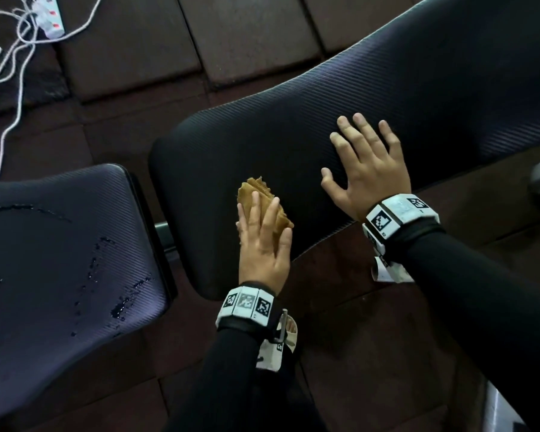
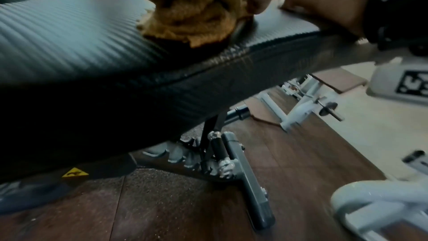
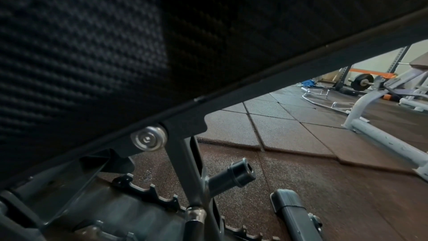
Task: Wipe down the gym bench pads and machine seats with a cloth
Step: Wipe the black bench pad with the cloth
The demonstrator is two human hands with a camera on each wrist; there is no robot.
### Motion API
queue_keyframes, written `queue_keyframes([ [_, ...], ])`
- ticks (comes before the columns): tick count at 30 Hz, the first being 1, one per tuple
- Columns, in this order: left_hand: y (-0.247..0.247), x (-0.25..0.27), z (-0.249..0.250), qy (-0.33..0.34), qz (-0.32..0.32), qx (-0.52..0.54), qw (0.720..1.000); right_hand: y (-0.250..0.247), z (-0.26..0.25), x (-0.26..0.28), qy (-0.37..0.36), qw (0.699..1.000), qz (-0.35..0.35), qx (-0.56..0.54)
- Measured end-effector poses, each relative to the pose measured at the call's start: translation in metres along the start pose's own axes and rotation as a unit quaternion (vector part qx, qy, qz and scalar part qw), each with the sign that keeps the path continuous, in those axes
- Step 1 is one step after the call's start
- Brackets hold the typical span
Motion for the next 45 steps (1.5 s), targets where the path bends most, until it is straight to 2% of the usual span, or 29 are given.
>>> queue_keyframes([
  [2,-0.015,0.004,-0.009,-0.008,0.031,0.032,0.999,0.0,0.0,0.0,0.003,1.0,0.005,0.002],
  [6,-0.058,0.014,-0.052,-0.125,0.093,-0.009,0.988,0.0,0.0,0.0,0.006,1.0,0.001,0.0],
  [8,-0.073,0.017,-0.075,-0.183,0.08,-0.048,0.979,0.0,0.0,0.0,0.006,1.0,-0.008,0.001],
  [10,-0.08,0.018,-0.091,-0.219,0.032,-0.058,0.974,-0.001,0.001,-0.001,-0.002,1.0,-0.021,-0.002],
  [12,-0.083,0.02,-0.097,-0.221,-0.014,-0.06,0.973,-0.002,0.001,-0.002,0.009,0.999,-0.04,-0.026],
  [13,-0.085,0.02,-0.098,-0.215,-0.028,-0.064,0.974,-0.004,0.0,0.0,0.037,0.997,-0.046,-0.04],
  [15,-0.092,0.02,-0.099,-0.203,-0.038,-0.069,0.976,-0.012,-0.012,0.008,0.109,0.991,-0.052,-0.049],
  [17,-0.098,0.022,-0.098,-0.187,-0.043,-0.063,0.979,-0.024,-0.045,0.019,0.141,0.986,-0.068,-0.052],
  [21,-0.102,0.024,-0.097,-0.168,-0.063,-0.057,0.982,-0.033,-0.125,0.034,0.096,0.978,-0.151,-0.107],
  [25,-0.106,0.023,-0.097,-0.167,-0.077,-0.059,0.981,-0.017,-0.167,0.047,0.037,0.964,-0.248,-0.086],
  [27,-0.107,0.024,-0.097,-0.165,-0.084,-0.067,0.98,-0.015,-0.169,0.051,0.035,0.964,-0.251,-0.084],
  [30,-0.107,0.024,-0.097,-0.163,-0.089,-0.064,0.98,-0.023,-0.158,0.052,0.052,0.974,-0.195,-0.104],
  [32,-0.107,0.024,-0.098,-0.169,-0.087,-0.058,0.98,-0.031,-0.138,0.056,0.102,0.974,-0.163,-0.123],
  [34,-0.106,0.024,-0.099,-0.17,-0.083,-0.059,0.98,-0.037,-0.109,0.065,0.193,0.961,-0.141,-0.135],
  [36,-0.105,0.024,-0.099,-0.169,-0.079,-0.062,0.98,-0.043,-0.075,0.077,0.301,0.937,-0.116,-0.13],
  [39,-0.103,0.024,-0.101,-0.17,-0.08,-0.065,0.98,-0.048,-0.032,0.094,0.441,0.882,-0.046,-0.16],
  [41,-0.102,0.023,-0.103,-0.177,-0.087,-0.072,0.978,-0.04,-0.022,0.094,0.475,0.851,-0.027,-0.223],
  [45,-0.104,0.023,-0.103,-0.172,-0.097,-0.072,0.978,-0.022,-0.036,0.085,0.484,0.816,-0.017,-0.314],
])
Point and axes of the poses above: each hand's wrist, its own x-axis away from the middle knuckle, its own y-axis out of the palm, z = x × y, the point moved 5 cm from there along -x, towards the middle knuckle, and after that the axes turned 13 degrees about x, right-handed, at the moved point
